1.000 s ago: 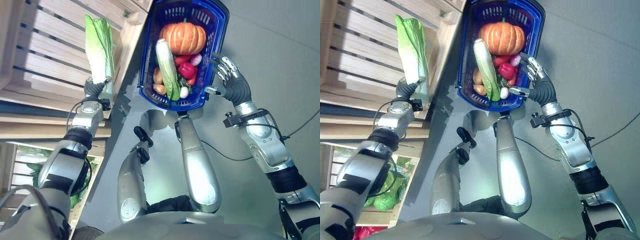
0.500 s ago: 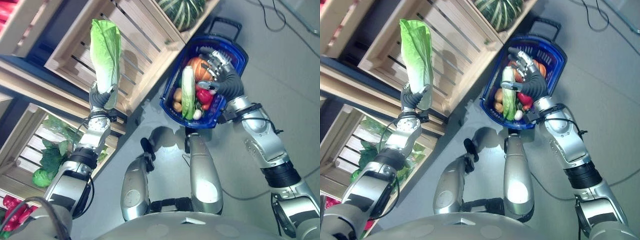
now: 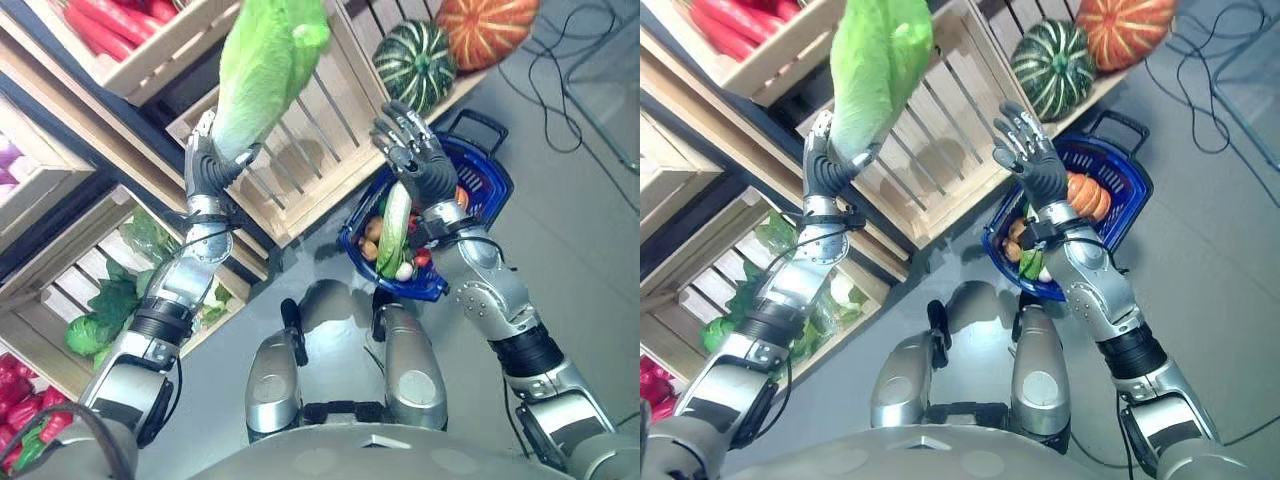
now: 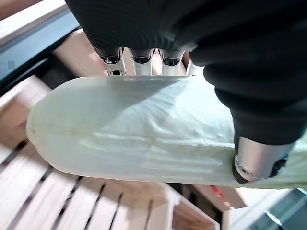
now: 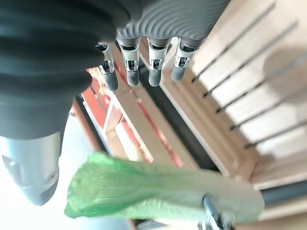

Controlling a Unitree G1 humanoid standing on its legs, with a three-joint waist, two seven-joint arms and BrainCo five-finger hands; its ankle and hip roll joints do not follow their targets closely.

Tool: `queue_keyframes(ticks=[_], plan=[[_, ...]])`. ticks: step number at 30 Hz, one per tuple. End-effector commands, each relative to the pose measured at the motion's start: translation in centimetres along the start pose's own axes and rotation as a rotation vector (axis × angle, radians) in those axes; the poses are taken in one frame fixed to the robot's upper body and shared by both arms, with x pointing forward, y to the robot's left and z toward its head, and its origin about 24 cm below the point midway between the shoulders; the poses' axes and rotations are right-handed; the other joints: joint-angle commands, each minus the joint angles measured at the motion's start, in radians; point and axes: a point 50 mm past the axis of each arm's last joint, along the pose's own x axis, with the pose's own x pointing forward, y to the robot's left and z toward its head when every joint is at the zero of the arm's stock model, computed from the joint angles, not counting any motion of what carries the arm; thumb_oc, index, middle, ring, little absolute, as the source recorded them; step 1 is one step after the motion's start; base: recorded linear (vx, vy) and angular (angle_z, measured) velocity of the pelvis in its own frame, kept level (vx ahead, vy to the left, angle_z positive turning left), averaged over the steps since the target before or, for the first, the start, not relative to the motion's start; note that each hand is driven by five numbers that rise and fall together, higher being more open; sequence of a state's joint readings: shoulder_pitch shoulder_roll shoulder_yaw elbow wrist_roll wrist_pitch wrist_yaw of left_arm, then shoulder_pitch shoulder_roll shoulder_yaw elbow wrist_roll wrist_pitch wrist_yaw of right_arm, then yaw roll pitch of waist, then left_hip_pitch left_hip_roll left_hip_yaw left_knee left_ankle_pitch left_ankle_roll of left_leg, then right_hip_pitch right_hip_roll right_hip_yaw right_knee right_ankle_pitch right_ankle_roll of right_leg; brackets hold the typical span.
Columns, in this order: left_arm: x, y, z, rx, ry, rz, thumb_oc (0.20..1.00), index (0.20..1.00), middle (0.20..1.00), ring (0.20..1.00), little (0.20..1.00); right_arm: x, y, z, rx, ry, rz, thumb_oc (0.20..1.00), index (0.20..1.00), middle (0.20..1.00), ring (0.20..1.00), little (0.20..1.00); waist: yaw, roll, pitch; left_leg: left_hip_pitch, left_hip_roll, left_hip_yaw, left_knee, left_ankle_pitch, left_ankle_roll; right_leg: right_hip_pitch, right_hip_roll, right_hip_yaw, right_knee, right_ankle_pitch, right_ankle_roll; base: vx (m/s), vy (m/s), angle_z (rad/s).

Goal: Pick up fruits and vegetables into the basket

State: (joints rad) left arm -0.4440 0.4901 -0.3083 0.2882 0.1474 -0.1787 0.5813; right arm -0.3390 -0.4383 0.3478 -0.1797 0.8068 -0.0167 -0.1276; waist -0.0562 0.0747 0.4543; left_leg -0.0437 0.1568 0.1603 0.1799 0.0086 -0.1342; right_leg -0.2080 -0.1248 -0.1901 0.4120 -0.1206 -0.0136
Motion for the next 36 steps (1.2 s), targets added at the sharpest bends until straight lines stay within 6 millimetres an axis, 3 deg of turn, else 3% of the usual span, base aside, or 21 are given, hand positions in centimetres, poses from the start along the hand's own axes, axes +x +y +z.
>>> queue_keyframes(ticks=[1,12,20,28,36], plan=[[-0.8,0.1,1.4,0.081,-0.158,-0.087,0.200,0.200,0.200,0.200,0.200,0.7,2.4,-0.8,0.166,-0.030,0.039,1.000,1.000,1.000,1.000,1.000,0.011,-0.082,-0.151,-0.006,-0.043,0.038,0.061,-0.111,0.072,0.139,-0.038,0.015,-0.186,0.026,0.091,0.08,-0.051,0.15],[-2.3,-3.3,2.8,0.172,-0.241,-0.281,0.200,0.200,0.200,0.200,0.200,1.3,5.1,-3.7,0.455,0.132,0.071,1.000,1.000,1.000,1.000,1.000,0.044,-0.099,-0.214,0.069,-0.043,0.033,0.032,-0.134,0.080,0.219,-0.036,0.002,-0.230,0.029,0.111,0.06,-0.028,0.05],[-3.1,-5.0,3.6,0.228,-0.295,-0.354,0.200,0.200,0.200,0.200,0.200,1.7,6.1,-4.6,0.550,0.191,0.046,1.000,1.000,1.000,1.000,1.000,0.056,-0.109,-0.232,0.097,-0.043,0.037,0.012,-0.144,0.082,0.248,-0.040,-0.004,-0.255,0.034,0.122,0.00,-0.001,0.00],[-3.6,-6.3,3.8,0.318,-0.293,-0.435,0.200,0.200,0.200,0.200,0.200,2.2,6.3,-4.7,0.590,0.193,-0.015,1.000,1.000,1.000,1.000,1.000,0.061,-0.115,-0.235,0.112,-0.041,0.041,0.001,-0.149,0.084,0.262,-0.044,-0.010,-0.270,0.040,0.131,0.00,-0.001,0.01],[-4.6,-8.2,4.2,0.408,-0.298,-0.620,0.200,0.200,0.200,0.200,0.200,3.0,6.5,-3.5,0.502,0.142,-0.008,1.000,1.000,1.000,1.000,1.000,0.052,-0.108,-0.236,0.119,-0.043,0.044,-0.011,-0.149,0.084,0.264,-0.049,-0.010,-0.280,0.043,0.141,-0.01,0.009,0.00]])
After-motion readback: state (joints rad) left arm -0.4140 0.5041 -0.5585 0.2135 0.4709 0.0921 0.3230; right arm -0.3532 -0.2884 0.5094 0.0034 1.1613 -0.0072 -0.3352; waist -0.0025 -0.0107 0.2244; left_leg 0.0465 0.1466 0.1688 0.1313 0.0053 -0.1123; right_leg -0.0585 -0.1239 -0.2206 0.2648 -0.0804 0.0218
